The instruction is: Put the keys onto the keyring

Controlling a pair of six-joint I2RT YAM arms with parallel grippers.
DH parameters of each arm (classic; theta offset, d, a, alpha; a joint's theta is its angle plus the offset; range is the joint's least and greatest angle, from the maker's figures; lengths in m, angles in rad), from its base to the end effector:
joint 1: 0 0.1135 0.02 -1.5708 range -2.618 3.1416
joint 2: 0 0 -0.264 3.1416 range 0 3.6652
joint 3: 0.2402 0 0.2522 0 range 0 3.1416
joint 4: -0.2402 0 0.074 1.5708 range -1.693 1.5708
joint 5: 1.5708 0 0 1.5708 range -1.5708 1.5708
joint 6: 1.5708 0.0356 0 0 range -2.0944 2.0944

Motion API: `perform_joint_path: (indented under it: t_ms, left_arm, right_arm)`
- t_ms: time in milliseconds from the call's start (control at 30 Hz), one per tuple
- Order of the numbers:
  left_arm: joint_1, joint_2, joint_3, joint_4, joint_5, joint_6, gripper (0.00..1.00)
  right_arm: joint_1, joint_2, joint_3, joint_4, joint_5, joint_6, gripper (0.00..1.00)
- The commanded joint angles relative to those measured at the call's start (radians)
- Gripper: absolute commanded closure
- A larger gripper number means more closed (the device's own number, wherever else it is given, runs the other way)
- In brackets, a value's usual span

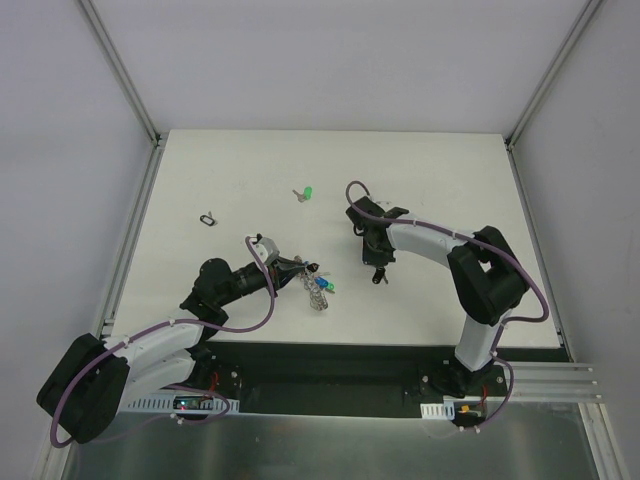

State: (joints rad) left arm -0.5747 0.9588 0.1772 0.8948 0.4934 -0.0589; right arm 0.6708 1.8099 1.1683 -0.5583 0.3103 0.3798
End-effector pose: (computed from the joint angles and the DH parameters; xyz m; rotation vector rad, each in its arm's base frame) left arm 0.1496 -0.1170 0.2115 0.7785 1.3201 -0.8677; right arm 0.2839 0.2114 0.1709 -0.3091 2.6494 -0.1100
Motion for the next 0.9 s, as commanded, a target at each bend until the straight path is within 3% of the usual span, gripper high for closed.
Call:
perform_joint_path:
  t_ms: [0,167,433,600,867]
  left_arm:
    - [-0.001,-0.019,0.033,0.046,0.024,0.002,1.00]
    - [-0.001,-0.020,0.031,0.047,0.025,0.002,1.00]
    - [-0.001,-0.017,0.033,0.046,0.027,0.001,1.00]
    - [-0.001,-0.012,0.031,0.052,0.027,0.001,1.00]
    - [-0.001,-0.035,0.019,0.049,0.010,0.016,1.00]
  right_arm:
    - [0.006,-0.038,0.001,-0.017,0.033,-0.012,0.99]
    - [0.006,-0.121,-0.025,0.063,0.006,-0.096,0.99]
    - [0.001,-0.268,-0.139,0.412,-0.278,-0.232,0.99]
    - [-0.016,-0.241,-0.206,0.615,-0.546,-0.265,0.99]
    - [-0.054,-0.199,-0.369,0.876,-0.680,-0.236,0.99]
